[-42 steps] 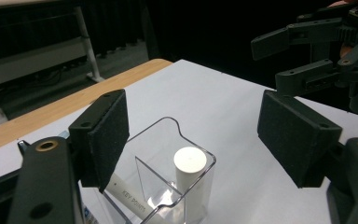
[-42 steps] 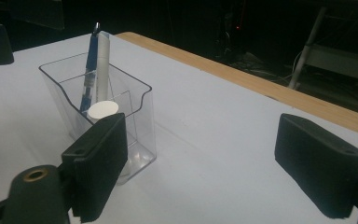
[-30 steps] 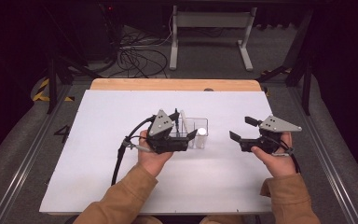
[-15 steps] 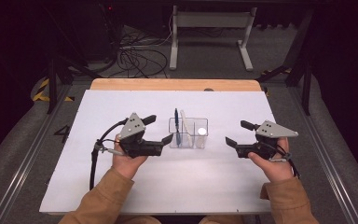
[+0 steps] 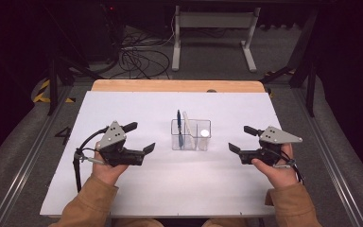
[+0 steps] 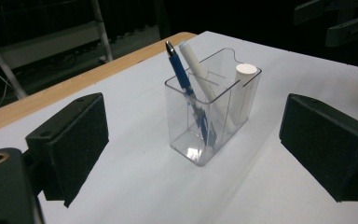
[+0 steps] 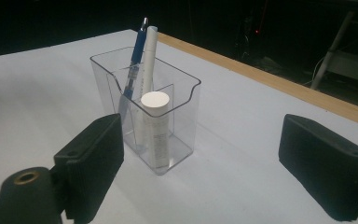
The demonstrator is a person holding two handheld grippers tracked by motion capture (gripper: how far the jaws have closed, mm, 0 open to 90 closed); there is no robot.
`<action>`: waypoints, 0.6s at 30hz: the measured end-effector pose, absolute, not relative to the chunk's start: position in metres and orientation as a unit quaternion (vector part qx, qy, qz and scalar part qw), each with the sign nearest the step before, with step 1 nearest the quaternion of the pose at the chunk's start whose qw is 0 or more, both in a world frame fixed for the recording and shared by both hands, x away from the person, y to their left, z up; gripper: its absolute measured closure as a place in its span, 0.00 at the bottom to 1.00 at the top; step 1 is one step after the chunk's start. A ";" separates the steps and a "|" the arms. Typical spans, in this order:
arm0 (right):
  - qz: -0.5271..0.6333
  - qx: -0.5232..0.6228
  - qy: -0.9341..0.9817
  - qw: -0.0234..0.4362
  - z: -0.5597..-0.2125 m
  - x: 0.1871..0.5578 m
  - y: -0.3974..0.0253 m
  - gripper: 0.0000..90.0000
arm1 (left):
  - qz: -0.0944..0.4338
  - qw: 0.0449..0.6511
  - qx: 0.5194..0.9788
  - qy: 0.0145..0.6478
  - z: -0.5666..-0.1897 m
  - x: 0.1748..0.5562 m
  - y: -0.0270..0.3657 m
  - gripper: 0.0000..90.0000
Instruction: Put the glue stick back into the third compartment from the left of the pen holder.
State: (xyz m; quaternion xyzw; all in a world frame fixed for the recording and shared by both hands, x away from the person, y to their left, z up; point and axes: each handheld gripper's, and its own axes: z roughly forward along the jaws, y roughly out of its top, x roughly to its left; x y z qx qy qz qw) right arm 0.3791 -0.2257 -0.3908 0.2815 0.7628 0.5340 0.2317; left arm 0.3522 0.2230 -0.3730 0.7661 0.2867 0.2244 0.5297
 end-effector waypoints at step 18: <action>0.535 0.273 0.767 0.226 -0.399 0.371 -0.228 0.15 | 0.202 0.526 0.774 0.290 -0.395 0.339 0.259 0.03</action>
